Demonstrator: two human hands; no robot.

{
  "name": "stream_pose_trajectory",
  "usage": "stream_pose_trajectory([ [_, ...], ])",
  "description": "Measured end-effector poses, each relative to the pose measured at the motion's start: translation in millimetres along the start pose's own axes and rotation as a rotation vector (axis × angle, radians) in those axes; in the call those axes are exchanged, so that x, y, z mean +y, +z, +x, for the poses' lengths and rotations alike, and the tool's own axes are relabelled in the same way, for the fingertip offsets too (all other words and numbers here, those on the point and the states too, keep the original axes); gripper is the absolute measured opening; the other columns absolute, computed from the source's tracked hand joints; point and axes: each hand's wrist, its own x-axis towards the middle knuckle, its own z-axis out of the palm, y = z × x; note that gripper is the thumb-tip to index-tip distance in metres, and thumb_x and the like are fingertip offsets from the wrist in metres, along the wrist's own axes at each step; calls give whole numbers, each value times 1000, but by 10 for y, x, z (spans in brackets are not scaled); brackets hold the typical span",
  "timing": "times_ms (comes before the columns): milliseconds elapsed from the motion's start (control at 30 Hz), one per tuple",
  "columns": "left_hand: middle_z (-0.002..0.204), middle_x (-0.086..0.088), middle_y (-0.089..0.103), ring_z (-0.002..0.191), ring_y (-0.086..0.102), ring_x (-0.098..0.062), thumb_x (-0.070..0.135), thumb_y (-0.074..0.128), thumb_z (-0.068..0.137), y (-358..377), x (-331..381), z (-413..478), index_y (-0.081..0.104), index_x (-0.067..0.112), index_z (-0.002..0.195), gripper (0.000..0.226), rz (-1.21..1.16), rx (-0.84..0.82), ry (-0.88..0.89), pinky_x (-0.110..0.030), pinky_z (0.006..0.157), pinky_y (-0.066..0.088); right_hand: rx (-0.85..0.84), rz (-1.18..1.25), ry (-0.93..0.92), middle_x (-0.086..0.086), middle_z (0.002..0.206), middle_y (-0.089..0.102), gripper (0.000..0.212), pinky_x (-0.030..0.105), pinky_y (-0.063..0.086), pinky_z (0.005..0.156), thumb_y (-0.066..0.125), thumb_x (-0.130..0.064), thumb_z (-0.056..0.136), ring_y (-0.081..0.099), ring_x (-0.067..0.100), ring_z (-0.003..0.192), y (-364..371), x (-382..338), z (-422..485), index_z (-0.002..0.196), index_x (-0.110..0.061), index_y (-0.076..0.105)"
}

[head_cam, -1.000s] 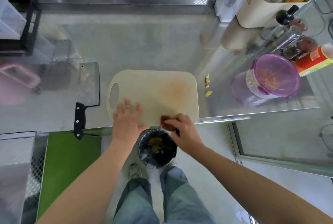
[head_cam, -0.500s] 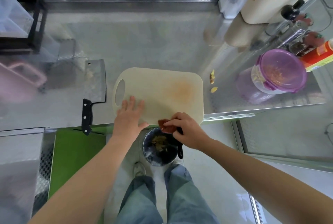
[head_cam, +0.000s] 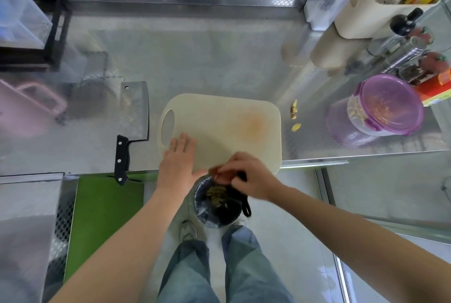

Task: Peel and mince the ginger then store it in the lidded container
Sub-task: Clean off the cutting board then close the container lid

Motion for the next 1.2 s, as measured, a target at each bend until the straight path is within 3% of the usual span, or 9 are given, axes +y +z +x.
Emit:
stream_pose_trajectory([
  [100,159,-10,20,144,25,-28,46,75,77,-92,-123,-7,35,14,146,86,-68,17,-8,-42,108,36,413,6,148,7,108,54,46,28,45,90,54,-1,77,51,23,100,-259,204,370,120,-11,66],
  [167,157,-10,23,142,28,-27,43,75,78,-113,-208,-11,35,9,145,86,-93,25,-55,-40,110,33,455,-44,269,9,119,52,49,33,42,96,53,2,82,46,28,109,-291,277,566,130,-10,59],
  [300,156,-12,25,141,29,-27,39,73,81,-85,-213,-4,34,3,144,82,-100,22,-71,-37,110,32,253,-186,26,8,115,58,43,34,43,87,56,-8,77,47,27,98,34,174,461,118,-14,68],
  [433,160,-12,10,147,16,-25,45,73,79,-118,-206,-26,22,5,150,96,-80,-42,-55,-35,115,25,-203,-140,-76,-3,104,59,26,34,44,89,62,-18,81,48,14,96,-13,23,275,105,-22,73],
  [633,161,-13,5,147,15,-24,43,67,85,-142,-183,-19,14,6,152,92,-28,-64,-51,-32,114,25,239,-110,60,9,111,59,49,30,39,90,43,-21,76,48,27,98,-27,1,680,116,-13,69],
  [833,160,-16,8,147,15,-25,38,68,85,-113,-182,-38,18,3,151,89,-63,-36,-39,-32,116,22,-258,-126,-106,-4,95,60,19,31,44,85,62,-21,79,48,11,93,110,-82,240,92,-20,76],
  [967,160,-15,8,147,14,-25,39,67,86,-110,-173,-20,16,4,152,90,-42,-38,-52,-32,116,23,227,-11,1,-1,106,61,38,29,43,91,56,-9,76,49,16,99,-19,64,392,109,-18,72],
  [1033,160,-15,7,147,15,-25,39,66,87,-107,-158,-11,15,4,152,89,-31,-39,-57,-33,115,25,304,-59,73,2,114,60,44,33,42,93,56,-5,77,46,20,101,24,75,433,117,-16,69],
  [1200,159,-17,12,146,19,-28,35,69,86,-99,-141,-21,21,2,149,86,-27,-29,-70,-36,113,31,-158,-46,-51,-2,101,63,31,28,42,88,57,-14,75,50,14,97,211,-97,28,100,-19,75],
])
